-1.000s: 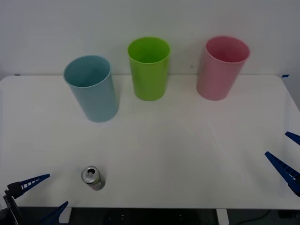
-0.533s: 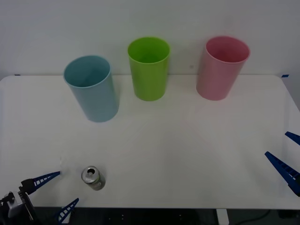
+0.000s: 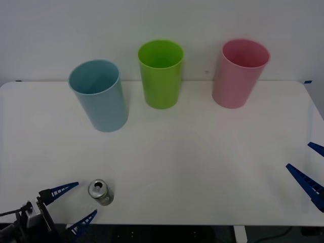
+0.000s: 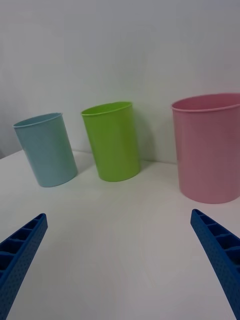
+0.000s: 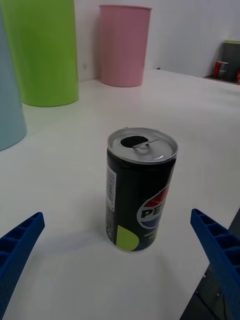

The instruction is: Grasp the object on the table and drop it into the matching bin: aluminum can to the light blue bin, PET bottle to the pink bin.

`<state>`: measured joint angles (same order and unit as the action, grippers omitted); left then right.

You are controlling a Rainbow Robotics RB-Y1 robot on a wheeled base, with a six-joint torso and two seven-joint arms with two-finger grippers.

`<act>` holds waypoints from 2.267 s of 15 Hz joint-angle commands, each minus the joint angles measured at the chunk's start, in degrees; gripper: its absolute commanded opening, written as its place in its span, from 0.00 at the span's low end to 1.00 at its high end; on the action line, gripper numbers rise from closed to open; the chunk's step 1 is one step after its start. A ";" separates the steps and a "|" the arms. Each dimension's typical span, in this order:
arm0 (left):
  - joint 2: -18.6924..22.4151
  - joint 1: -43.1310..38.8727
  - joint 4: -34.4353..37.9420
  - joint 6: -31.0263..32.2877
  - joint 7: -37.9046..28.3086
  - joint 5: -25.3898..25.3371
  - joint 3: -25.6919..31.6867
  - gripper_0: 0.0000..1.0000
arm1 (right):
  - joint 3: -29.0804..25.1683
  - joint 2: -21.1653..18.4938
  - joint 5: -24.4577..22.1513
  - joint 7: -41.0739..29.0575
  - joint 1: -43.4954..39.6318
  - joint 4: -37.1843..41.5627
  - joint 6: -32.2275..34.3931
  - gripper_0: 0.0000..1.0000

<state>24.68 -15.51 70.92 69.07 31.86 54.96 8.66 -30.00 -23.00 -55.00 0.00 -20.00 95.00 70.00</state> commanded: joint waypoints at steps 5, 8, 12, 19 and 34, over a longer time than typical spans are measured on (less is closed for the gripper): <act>-3.32 1.71 -0.26 -0.69 1.98 3.05 -0.23 1.00 | 0.00 0.00 0.00 0.00 0.00 0.00 0.00 1.00; -3.67 2.77 -1.23 -0.96 2.95 3.05 -1.28 1.00 | 0.00 0.00 0.00 0.00 0.00 0.00 0.00 1.00; -3.76 4.00 -1.40 -2.36 3.83 3.05 -3.13 1.00 | 0.00 0.00 0.00 0.00 0.00 0.00 0.00 1.00; -5.78 4.35 -1.40 -2.80 4.79 3.40 -3.39 1.00 | 0.00 0.00 0.00 0.00 0.00 0.00 0.00 1.00; -5.78 4.35 -2.02 -3.51 4.97 2.79 -3.39 0.00 | 0.00 0.00 0.00 0.00 0.00 0.00 0.00 1.00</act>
<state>18.89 -11.15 68.94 65.56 36.85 57.91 5.26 -30.00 -23.00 -55.00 0.00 -20.00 95.00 70.00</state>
